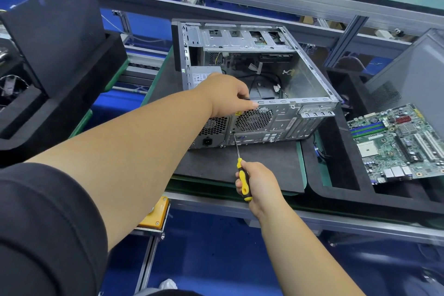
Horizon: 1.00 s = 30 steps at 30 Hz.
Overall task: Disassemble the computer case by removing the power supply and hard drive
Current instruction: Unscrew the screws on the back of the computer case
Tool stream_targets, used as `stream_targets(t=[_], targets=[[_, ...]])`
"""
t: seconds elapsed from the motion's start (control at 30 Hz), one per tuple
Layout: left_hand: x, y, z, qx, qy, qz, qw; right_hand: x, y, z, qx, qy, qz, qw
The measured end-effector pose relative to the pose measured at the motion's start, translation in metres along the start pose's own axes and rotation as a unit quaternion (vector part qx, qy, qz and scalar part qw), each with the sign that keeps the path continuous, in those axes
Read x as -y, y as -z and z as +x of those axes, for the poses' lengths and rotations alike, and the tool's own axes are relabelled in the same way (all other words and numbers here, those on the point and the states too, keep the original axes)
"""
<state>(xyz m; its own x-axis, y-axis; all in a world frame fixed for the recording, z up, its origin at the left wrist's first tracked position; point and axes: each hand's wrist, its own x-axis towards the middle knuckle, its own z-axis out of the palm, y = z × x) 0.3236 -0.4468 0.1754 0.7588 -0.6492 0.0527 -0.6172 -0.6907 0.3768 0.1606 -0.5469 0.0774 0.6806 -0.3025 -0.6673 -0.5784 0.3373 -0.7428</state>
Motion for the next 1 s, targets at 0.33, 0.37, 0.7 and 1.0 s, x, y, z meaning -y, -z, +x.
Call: stream_targets(t=[0.33, 0.37, 0.7, 1.0], targets=[[-0.002, 0.001, -0.001, -0.003, -0.001, 0.002, 1.0, 0.004, 0.003, 0.0, 0.002, 0.008, -0.002, 1.0], [-0.002, 0.001, 0.0, -0.003, -0.001, 0.001, 1.0, 0.004, 0.003, 0.0, 0.004, 0.007, -0.003, 1.0], [0.001, -0.001, 0.0, 0.007, 0.005, -0.01, 1.0, -0.01, 0.006, 0.008, 0.027, 0.057, -0.07, 0.996], [0.0, 0.0, -0.001, 0.01, 0.004, -0.005, 1.0, -0.013, 0.006, 0.009, 0.039, 0.042, -0.063, 0.996]])
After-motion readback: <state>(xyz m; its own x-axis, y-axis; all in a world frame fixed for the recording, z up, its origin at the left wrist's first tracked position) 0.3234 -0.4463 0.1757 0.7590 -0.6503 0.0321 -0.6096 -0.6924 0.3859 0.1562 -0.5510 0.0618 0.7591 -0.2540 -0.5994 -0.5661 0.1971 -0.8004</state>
